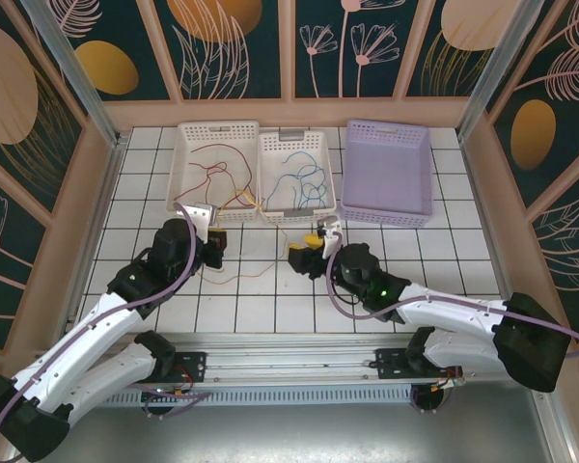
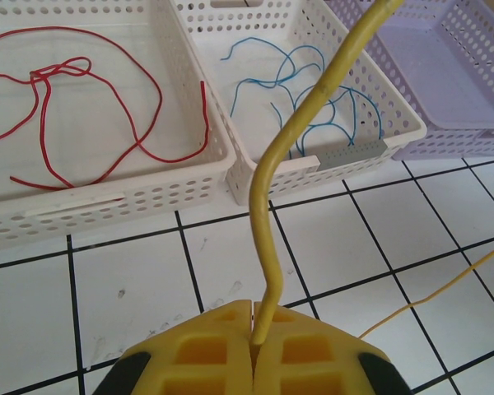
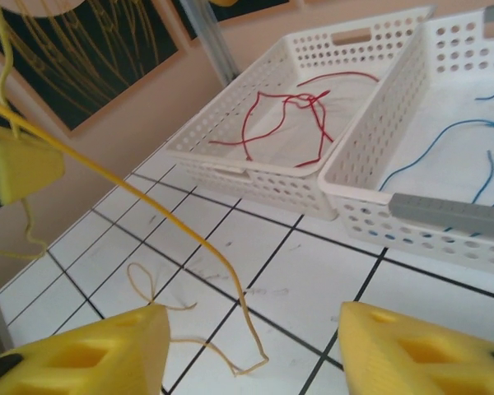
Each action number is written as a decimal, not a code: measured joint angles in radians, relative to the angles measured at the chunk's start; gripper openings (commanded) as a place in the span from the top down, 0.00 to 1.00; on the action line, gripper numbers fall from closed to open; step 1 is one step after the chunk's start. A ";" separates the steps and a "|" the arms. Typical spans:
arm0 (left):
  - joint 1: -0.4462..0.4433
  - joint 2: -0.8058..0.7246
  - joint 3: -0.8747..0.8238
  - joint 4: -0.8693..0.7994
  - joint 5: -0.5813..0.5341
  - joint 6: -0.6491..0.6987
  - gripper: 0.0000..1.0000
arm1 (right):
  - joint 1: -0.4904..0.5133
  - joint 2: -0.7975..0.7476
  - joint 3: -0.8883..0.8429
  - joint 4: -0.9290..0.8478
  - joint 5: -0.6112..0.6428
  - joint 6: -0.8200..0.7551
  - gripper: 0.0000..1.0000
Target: Untangle the cables
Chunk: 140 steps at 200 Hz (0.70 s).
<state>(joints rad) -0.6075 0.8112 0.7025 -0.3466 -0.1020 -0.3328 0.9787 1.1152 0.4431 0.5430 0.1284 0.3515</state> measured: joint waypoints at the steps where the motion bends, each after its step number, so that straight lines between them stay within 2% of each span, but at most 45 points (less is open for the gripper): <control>1: 0.000 0.000 0.000 0.000 0.001 0.000 1.00 | 0.000 0.000 0.000 0.000 -0.002 -0.001 0.38; 36: 0.000 0.000 -0.002 0.000 0.005 0.000 1.00 | -0.001 0.045 -0.017 0.057 -0.045 0.006 0.35; 86: 0.000 0.000 -0.004 0.002 0.011 0.000 1.00 | -0.001 0.219 0.009 0.145 -0.062 -0.005 0.35; 140: 0.000 0.000 -0.005 0.003 0.016 0.000 1.00 | -0.001 0.339 0.074 0.226 -0.042 -0.028 0.48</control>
<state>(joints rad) -0.6075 0.8112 0.6979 -0.3439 -0.0860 -0.3328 0.9775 1.4540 0.5175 0.7692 0.0860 0.3237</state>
